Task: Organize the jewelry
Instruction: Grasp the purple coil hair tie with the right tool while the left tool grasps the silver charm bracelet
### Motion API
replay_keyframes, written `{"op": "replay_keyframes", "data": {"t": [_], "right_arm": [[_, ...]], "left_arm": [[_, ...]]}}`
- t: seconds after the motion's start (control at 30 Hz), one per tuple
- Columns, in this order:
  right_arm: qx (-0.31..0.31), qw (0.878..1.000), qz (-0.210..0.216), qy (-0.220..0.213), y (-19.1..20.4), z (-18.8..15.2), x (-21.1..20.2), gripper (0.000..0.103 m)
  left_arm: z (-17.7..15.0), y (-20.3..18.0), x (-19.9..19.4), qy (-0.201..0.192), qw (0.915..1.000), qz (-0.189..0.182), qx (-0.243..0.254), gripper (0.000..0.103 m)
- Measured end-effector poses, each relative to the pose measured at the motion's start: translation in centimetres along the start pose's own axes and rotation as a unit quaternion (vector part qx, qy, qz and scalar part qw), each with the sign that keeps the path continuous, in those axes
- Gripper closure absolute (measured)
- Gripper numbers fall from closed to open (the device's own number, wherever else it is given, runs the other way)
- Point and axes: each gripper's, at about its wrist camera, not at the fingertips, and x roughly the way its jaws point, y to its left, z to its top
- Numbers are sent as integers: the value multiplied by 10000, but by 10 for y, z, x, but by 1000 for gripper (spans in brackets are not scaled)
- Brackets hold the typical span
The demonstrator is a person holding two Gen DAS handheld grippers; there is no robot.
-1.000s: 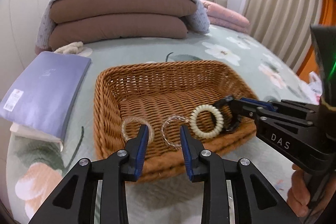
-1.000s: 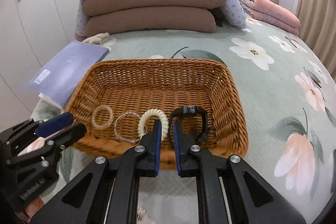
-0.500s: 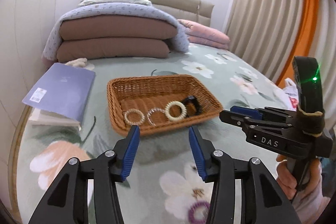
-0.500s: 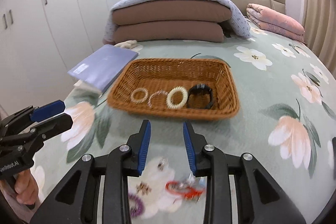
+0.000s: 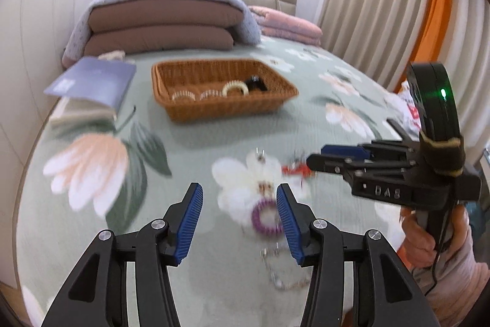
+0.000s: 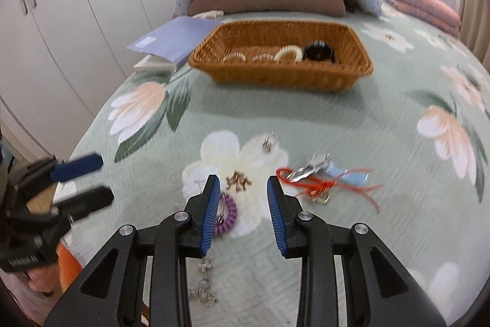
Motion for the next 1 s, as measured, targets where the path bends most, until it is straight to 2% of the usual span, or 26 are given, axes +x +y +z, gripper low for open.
{"op": "replay_keyframes", "data": {"t": [0.3,0.37,0.5,0.7,0.83,1.0], "right_arm": [[236,9984,381,333,-4,-20,24,69],[270,9976,505,393,-3,-24,29,73],[236,9966,635,459,1,-28,38,75],[237,9962,636,553,3,-28,54,80],[248,9978,374,496,0,-29,56,80],[362,9973,381,511,-11,-28,59,80]], "left_arm": [[-47,-9,23,528,9984,-162,-134,51],[-53,-13,30,643,9977,-169,-106,51],[-65,-20,45,849,9962,-179,-92,51],[-74,-24,55,929,9956,-116,-94,51],[-77,-25,55,903,9958,-102,-70,51],[-79,-27,55,869,9962,-44,4,52]]}}
